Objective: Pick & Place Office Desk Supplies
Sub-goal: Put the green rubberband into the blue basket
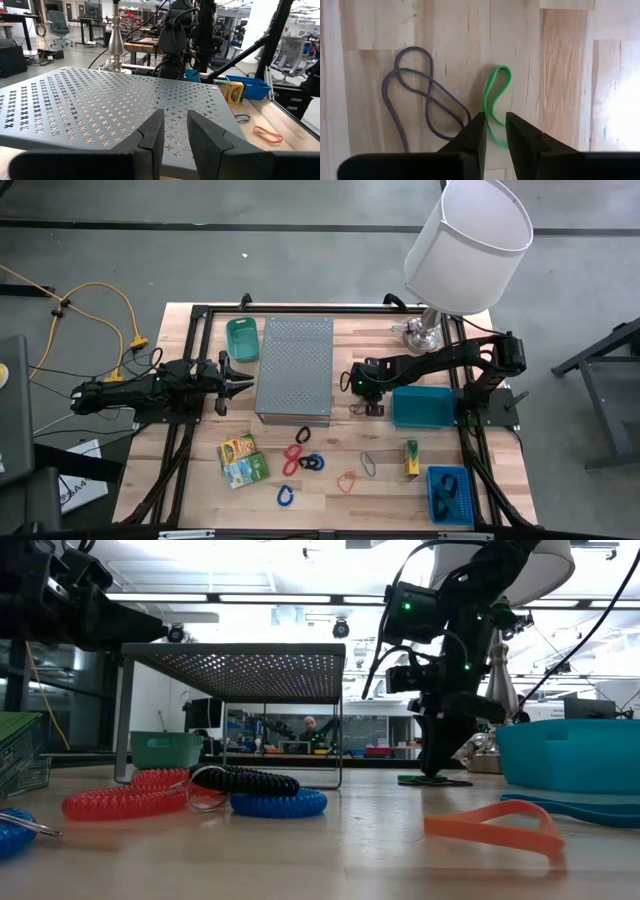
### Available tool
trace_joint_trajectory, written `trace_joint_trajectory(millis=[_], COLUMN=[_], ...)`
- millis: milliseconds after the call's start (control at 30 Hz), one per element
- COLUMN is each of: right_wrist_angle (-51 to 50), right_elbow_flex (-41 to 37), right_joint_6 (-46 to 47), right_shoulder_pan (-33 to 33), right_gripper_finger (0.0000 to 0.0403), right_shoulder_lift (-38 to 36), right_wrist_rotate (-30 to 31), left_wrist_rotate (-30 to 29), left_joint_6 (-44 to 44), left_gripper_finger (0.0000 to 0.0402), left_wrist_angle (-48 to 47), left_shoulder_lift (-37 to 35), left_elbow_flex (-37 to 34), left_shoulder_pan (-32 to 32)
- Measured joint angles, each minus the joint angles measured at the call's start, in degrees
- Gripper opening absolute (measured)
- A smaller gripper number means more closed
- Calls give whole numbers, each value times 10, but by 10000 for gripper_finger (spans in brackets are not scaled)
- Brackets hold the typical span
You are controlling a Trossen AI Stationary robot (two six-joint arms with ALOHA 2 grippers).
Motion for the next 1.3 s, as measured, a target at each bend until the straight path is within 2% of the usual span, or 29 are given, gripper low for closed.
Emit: trace_joint_trajectory(millis=[267,567,867,1100,1300], right_wrist_angle=[0,0,9,10,9], right_elbow_flex=[0,0,3,2,1], right_joint_6=[2,0,0,0,0], right_shoulder_pan=[-4,-2,-3,-3,-3], right_gripper_finger=[63,63,63,63,36], right_shoulder_lift=[0,0,33,27,26], right_wrist_rotate=[-24,-4,-7,-7,-7], left_wrist_rotate=[0,0,0,0,0], left_joint_6=[0,0,0,0,0], left_gripper_finger=[79,79,79,79,79], left_wrist_angle=[0,0,0,0,0], left_shoulder_lift=[0,0,0,0,0], left_elbow_flex=[0,0,0,0,0], left_shoulder_pan=[0,0,0,0,0])
